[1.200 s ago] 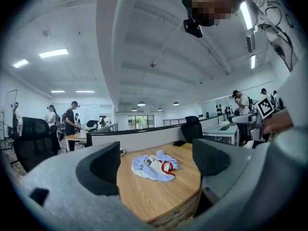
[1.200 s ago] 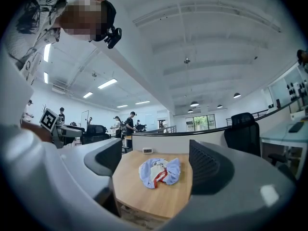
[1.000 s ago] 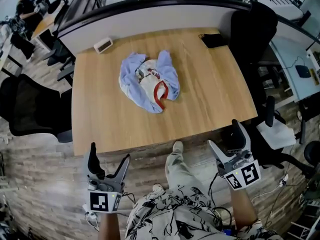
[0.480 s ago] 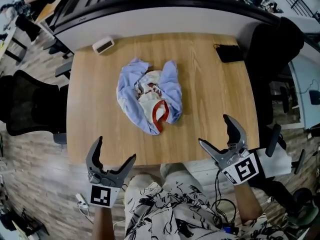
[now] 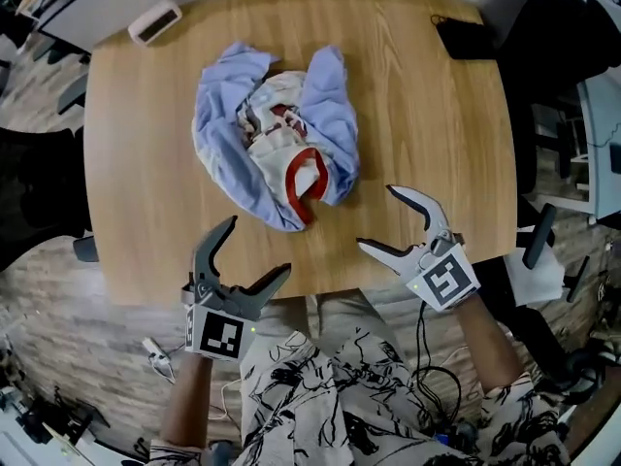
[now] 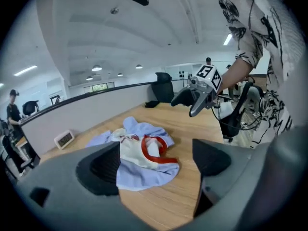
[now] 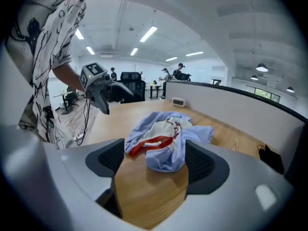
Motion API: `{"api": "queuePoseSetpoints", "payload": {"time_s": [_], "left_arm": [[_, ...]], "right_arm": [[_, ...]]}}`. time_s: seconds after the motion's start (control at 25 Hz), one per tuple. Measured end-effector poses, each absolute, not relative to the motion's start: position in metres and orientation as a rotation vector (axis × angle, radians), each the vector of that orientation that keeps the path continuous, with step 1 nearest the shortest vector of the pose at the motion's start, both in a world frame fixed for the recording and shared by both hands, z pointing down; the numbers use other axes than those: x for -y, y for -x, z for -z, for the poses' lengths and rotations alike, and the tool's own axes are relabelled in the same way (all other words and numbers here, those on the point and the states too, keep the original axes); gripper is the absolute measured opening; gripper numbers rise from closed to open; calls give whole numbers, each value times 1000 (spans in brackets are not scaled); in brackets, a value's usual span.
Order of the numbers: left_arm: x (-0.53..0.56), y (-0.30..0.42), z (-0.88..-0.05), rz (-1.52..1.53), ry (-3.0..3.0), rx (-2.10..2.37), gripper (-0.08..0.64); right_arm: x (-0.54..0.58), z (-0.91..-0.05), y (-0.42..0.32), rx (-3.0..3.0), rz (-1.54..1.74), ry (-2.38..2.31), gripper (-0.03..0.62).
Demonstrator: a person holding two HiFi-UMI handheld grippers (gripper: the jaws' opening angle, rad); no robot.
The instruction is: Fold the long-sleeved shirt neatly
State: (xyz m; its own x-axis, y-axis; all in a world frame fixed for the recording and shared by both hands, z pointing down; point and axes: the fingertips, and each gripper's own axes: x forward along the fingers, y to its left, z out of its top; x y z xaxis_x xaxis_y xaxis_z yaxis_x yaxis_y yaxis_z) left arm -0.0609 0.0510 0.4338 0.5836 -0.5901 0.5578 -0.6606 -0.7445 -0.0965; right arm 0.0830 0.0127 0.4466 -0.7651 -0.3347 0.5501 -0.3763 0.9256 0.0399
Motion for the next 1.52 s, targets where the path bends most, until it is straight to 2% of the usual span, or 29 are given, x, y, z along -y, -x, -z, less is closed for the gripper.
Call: {"api": "queuePoseSetpoints", "payload": {"time_s": [0.44,0.64,0.72,0.88,0.96,1.0,1.04,1.08,1.52], "left_arm": [[-43,27,-550,-1036,-2616,870,460],[-44,21,-576,-1060,-2582,860,419],[-46,19,-586,-1081,-2573,844,365],[-47,18,-600,-1125,-2566,824,313],[-45,21,-601,-1117,-2555,846,280],[-43,26,-600,-1116,-2547,877,206],[-40,31,-597,-1111,-2537,913,90],[-37,37,-594,-1094,-2526,940,35],[-14,77,-512,-1005,-2556,1073,32]], "right_arm": [[1,-552,-49,2356,2,-245,376],[4,-573,-33,2356,6,-193,324],[3,-579,-32,2354,6,-173,293],[6,-588,-33,2340,30,-175,217],[11,-589,-36,2328,48,-202,112],[13,-590,-39,2324,55,-216,44],[15,-589,-41,2325,56,-226,32],[16,-587,-43,2330,50,-233,29],[47,-514,-58,2417,-18,-421,25]]}}
